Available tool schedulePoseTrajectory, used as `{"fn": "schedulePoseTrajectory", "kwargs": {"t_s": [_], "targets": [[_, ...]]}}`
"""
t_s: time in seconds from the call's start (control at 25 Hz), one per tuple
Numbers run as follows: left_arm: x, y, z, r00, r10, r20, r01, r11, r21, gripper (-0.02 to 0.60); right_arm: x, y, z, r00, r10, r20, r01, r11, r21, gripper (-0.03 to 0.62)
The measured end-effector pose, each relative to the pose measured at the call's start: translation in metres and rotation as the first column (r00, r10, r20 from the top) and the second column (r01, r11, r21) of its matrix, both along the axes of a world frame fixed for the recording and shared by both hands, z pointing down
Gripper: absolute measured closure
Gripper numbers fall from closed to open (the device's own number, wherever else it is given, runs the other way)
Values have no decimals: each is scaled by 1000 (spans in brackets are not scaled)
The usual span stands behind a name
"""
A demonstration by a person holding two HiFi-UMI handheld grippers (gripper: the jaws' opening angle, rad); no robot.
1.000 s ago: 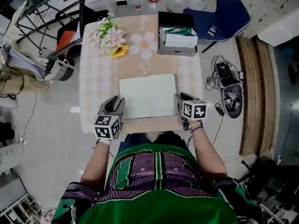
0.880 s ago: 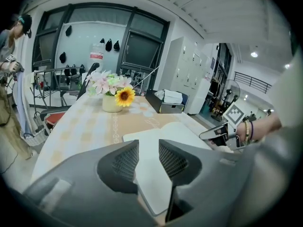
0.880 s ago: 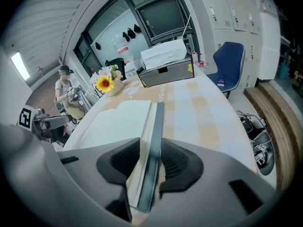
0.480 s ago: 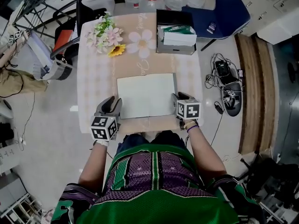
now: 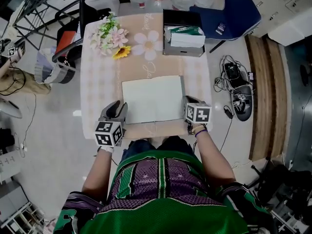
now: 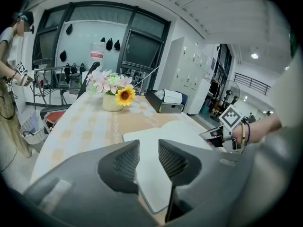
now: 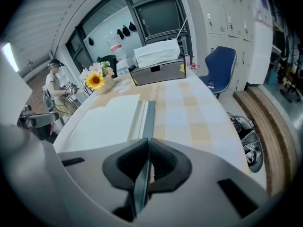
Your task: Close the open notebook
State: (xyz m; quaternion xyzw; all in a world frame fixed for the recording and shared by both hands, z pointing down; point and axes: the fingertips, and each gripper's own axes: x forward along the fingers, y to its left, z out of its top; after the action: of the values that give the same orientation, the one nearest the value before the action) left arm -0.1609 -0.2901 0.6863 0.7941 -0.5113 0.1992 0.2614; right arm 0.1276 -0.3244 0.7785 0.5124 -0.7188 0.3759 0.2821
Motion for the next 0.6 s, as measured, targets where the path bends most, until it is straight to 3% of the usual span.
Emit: {"fn": "schedulePoseTrajectory", "kwargs": {"t_s": [0.6], "targets": [[-1, -2, -8, 1000, -11, -11, 11, 1000, 23, 454, -2, 1, -25, 999, -20, 33, 19, 999, 49, 595]]}}
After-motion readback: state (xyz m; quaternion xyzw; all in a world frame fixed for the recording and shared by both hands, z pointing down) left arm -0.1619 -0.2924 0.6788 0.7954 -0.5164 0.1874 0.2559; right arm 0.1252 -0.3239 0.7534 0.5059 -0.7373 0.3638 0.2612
